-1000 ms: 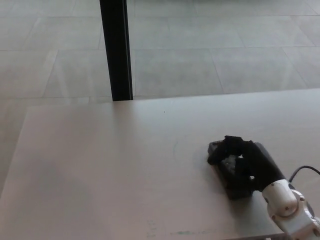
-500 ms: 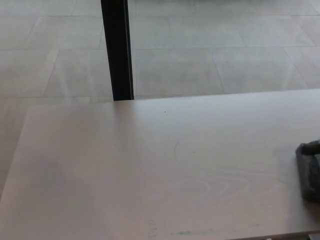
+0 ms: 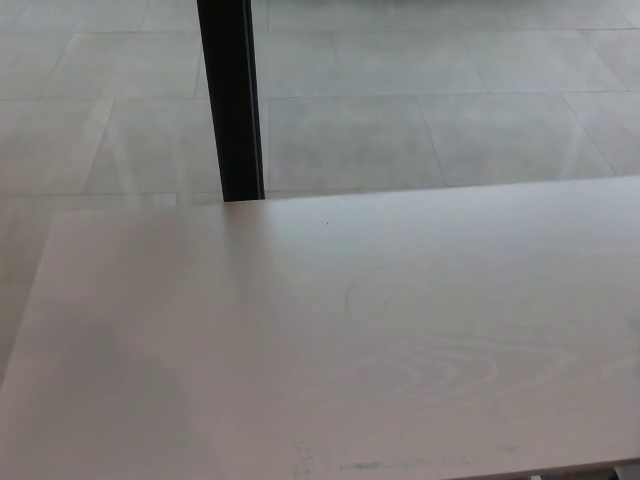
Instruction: The robot uses its right hand to hold the eraser kept in the middle of the desk and use it to wipe the desk by swiping its surface twice
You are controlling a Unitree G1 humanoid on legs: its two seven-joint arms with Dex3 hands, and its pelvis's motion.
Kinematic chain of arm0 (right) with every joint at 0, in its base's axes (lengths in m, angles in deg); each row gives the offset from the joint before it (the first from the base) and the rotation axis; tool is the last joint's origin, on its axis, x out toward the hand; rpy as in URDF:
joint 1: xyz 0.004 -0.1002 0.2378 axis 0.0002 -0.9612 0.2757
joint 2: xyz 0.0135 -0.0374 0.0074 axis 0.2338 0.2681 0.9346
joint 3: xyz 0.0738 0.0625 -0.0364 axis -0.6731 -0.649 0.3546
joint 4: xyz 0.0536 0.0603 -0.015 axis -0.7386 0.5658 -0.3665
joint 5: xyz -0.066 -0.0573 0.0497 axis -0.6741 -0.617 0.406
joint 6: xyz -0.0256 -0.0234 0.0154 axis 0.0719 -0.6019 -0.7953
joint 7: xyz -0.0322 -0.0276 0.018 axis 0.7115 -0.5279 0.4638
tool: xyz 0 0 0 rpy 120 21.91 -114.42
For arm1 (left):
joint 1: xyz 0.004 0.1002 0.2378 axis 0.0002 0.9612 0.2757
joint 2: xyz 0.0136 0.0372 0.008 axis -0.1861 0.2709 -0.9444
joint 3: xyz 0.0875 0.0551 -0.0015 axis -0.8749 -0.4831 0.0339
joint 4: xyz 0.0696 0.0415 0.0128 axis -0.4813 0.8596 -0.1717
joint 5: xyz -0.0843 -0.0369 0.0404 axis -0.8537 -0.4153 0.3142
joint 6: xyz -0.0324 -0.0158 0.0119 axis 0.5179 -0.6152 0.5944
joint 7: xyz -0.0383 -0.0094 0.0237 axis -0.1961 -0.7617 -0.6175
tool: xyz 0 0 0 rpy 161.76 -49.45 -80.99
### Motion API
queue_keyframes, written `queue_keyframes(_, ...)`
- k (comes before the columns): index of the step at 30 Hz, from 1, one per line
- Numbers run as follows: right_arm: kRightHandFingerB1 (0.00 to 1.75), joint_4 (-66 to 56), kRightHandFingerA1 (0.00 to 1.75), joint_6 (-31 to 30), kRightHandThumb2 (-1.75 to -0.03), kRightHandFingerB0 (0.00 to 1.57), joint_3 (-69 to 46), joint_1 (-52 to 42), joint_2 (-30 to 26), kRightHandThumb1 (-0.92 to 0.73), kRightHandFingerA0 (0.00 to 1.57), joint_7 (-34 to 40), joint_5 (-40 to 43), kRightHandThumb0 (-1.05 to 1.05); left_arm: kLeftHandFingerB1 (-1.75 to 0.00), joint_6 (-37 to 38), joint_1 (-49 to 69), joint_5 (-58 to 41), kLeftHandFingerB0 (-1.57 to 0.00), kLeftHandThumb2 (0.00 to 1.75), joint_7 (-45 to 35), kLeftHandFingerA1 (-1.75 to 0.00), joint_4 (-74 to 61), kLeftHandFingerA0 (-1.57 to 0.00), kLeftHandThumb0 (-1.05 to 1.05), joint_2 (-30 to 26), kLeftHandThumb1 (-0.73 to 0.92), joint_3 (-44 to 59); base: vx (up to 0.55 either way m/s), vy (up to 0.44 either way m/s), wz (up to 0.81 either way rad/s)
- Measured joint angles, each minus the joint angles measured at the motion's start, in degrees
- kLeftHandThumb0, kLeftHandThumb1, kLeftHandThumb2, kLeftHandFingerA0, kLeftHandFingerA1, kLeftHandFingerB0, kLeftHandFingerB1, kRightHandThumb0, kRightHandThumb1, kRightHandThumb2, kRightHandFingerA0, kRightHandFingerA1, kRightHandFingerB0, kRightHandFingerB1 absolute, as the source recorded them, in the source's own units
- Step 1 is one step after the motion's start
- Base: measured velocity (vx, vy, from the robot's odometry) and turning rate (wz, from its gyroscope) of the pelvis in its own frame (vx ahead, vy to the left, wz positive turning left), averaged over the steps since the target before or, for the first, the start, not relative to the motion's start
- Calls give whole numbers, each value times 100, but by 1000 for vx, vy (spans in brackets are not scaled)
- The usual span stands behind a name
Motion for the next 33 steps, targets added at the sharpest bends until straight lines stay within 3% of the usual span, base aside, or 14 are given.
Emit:
queue_keyframes(4, 169, -367, 175, -10, -76, 55, 597, -37, 138, -61, 89, -61, -142, -30, -68, -1, -40, 0, -52, 94, -1, -83, -37, -75, -55, 0, 51, -9, 0, 0, 0)
queue_keyframes(5, 171, -483, 175, -17, -75, 53, 767, -34, 196, -64, 88, -87, -181, -32, -64, -1, -57, 1, -59, 60, -1, -79, -38, -71, -51, 0, 66, -12, 0, 0, 0)
queue_keyframes(8, 169, -795, 175, -33, -78, 60, 1147, -19, 379, -62, 91, -175, -264, -32, -63, 1, -79, 8, -58, 60, 1, -76, -23, -70, -50, -6, 67, -31, 0, 0, 0)
queue_keyframes(9, 167, -937, 175, -61, -83, 62, 1242, -16, 476, -60, 94, -225, -266, -32, -67, 0, -78, 8, -51, 94, 3, -82, -32, -72, -54, -6, 51, -35, 0, 0, 0)
queue_keyframes(13, 153, -1390, 175, -228, -103, 80, 1509, 7, 845, -57, 97, -349, -264, -29, -66, -2, -62, 5, -49, 95, 6, -82, -113, -74, -53, -5, 53, -33, 0, 0, 0)
queue_keyframes(14, 149, -1489, 175, -268, -98, 79, 1575, 6, 919, -59, 95, -364, -269, -29, -67, -2, -64, 6, -50, 95, 7, -82, -124, -75, -54, -5, 52, -36, 0, 0, 0)
queue_keyframes(15, 142, -1610, 174, -324, -98, 73, 1667, 6, 1035, -56, 114, -379, -275, -24, -62, -2, -68, 7, -57, 60, 8, -78, -141, -71, -52, -5, 68, -40, 0, 0, 0)
queue_keyframes(16, 152, -1688, 175, -360, -102, 77, 1737, 6, 1101, -60, 92, -386, -286, -26, -64, -2, -70, 8, -58, 60, 8, -79, -152, -71, -52, -5, 68, -43, 0, 0, 0)
queue_keyframes(20, 166, -1996, 175, -535, -92, 69, 2050, -5, 1471, -59, 93, -419, -335, -29, -64, -5, -85, 5, -58, 60, 8, -77, -202, -70, -51, -5, 68, -43, 0, 0, 0)
queue_keyframes(21, 158, -2051, 175, -570, -79, 67, 2116, -7, 1560, -68, 86, -422, -346, -34, -67, -5, -89, 5, -50, 94, 8, -82, -207, -72, -54, -5, 52, -43, 0, 0, 0)
queue_keyframes(23, 158, -2185, 175, -640, -79, 67, 2257, -33, 1760, -68, 86, -423, -371, -34, -67, -5, -91, 5, -50, 94, 7, -82, -214, -72, -54, -5, 52, -43, 0, 0, 0)
queue_keyframes(24, 168, -2247, 175, -672, -92, 62, 2322, -51, 1841, -67, 91, -423, -388, -31, -62, -5, -92, 5, -57, 60, 7, -77, -214, -70, -51, -4, 68, -44, 0, 0, 0)
queue_keyframes(27, 157, -2450, 175, -749, -78, 62, 2665, -144, 2096, -75, 85, -425, -481, -36, -62, -5, -103, 7, -57, 60, 7, -77, -211, -71, -53, -5, 68, -49, 0, 0, 0)
queue_keyframes(33, 162, -2800, 175, -850, -96, 72, 3101, -399, 2411, -66, 90, -452, -557, -33, -63, -5, -118, 8, -58, 60, 7, -78, -195, -71, -53, -5, 68, -76, 0, 0, 0)
